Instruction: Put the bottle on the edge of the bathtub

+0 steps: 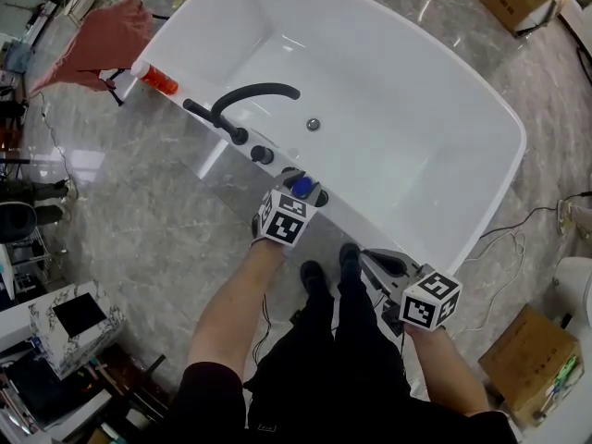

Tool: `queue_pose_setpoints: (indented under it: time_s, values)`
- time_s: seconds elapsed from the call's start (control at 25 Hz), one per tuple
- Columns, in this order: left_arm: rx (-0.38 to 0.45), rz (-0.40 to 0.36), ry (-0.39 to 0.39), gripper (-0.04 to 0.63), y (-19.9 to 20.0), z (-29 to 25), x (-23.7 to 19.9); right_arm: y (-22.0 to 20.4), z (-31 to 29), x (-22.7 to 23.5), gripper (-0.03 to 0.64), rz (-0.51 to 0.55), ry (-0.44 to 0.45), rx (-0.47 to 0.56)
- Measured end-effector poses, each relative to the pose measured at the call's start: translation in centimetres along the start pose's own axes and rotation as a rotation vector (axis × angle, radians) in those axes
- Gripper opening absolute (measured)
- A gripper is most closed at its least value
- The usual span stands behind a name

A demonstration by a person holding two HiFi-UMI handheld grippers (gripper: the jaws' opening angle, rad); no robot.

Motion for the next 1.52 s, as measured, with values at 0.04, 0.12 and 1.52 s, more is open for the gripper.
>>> queue_pose_setpoints:
  time_s: [0.04, 0.12, 1.52]
  values:
    - [-0.005, -0.011, -0.003, 0.161, -0.1, 0.1, 0.1, 0.0, 0.0, -0.1, 0.011, 0.001, 0.002, -0.001]
    - [-0.017, -0.032, -0.007, 0.16, -0.2, 0.2, 0.5, -0.1, 0.0, -0.2, 0.011, 0.003, 0.003, -0.002]
    - [0.154, 0.092, 0.037, 0.213, 6.3, 7.3, 1.0, 4.9, 1.0, -3.5, 0.011, 0.101, 0.035, 0.049]
Point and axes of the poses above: the fingertips, and each gripper's own axes: z backward along the fingers, x to its right, y out of its top, the point moved 4 cm from there along z, backward along the fingers, and after that the axes turned 6 degrees about x, right-handed, at the moved point
